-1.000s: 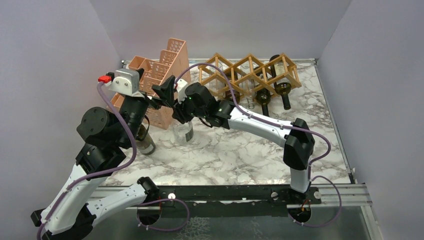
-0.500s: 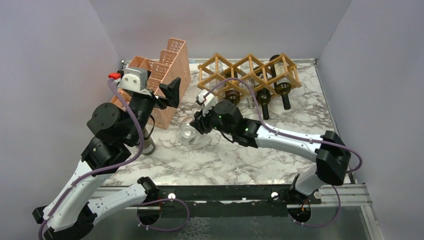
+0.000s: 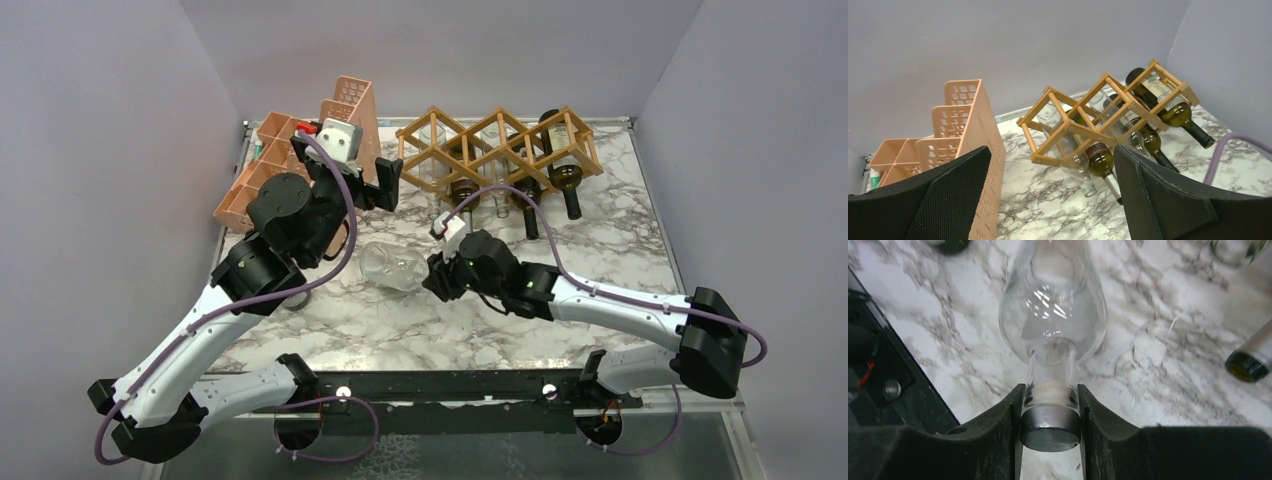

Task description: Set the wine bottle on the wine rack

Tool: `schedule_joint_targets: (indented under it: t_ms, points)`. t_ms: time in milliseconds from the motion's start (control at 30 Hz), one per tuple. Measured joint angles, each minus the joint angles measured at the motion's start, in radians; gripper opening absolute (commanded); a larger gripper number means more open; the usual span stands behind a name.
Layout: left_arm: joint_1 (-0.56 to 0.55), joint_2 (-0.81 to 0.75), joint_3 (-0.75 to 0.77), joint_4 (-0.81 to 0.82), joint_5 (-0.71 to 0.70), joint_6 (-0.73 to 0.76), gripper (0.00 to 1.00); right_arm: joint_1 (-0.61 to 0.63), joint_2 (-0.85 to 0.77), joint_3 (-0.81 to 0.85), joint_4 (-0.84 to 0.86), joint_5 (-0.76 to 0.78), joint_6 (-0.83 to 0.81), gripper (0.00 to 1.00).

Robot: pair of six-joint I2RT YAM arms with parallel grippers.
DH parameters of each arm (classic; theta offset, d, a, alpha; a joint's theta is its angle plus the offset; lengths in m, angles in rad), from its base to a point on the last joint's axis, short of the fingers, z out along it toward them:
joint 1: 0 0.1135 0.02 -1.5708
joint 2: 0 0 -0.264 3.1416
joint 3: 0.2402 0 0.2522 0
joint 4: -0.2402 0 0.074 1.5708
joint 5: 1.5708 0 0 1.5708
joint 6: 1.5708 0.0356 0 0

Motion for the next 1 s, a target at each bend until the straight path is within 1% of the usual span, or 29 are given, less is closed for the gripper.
schedule_joint_targets:
  t_ms: [167,267,300,367,400,467,533,733,867,1000]
  points:
    - [0.0,0.014,-0.004,-0.002,0.011,-0.031,0.99,0.002,0.0,-0.07,-0.126,-0.017,0.042,0.01]
    - [0.0,0.022,-0.007,-0.002,0.039,-0.063,0.99,0.006,0.005,-0.095,-0.158,-0.032,0.049,0.01]
    - [0.0,0.059,-0.008,-0.003,0.08,-0.098,0.99,0.006,0.02,-0.111,-0.168,-0.047,0.052,0.01]
    - [0.0,0.069,-0.011,-0.003,0.087,-0.104,0.99,0.006,0.029,-0.112,-0.167,-0.047,0.051,0.02]
    - [0.0,0.075,-0.016,-0.002,0.091,-0.109,0.99,0.007,0.041,-0.111,-0.165,-0.047,0.051,0.04]
    - [0.0,0.095,-0.032,-0.008,0.092,-0.119,0.99,0.008,0.08,-0.112,-0.163,-0.047,0.051,0.12]
    - [0.0,0.122,-0.045,-0.029,0.092,-0.129,0.99,0.009,0.118,-0.115,-0.163,-0.047,0.05,0.17]
    - [0.022,0.195,-0.111,-0.114,0.1,-0.172,0.98,0.011,0.152,-0.123,-0.157,-0.045,0.05,0.25]
    - [0.083,0.206,-0.178,-0.169,0.129,-0.212,0.91,0.011,0.154,-0.125,-0.147,-0.041,0.05,0.33]
    - [0.154,0.227,-0.226,-0.186,0.19,-0.243,0.87,0.011,0.156,-0.128,-0.135,-0.039,0.05,0.36]
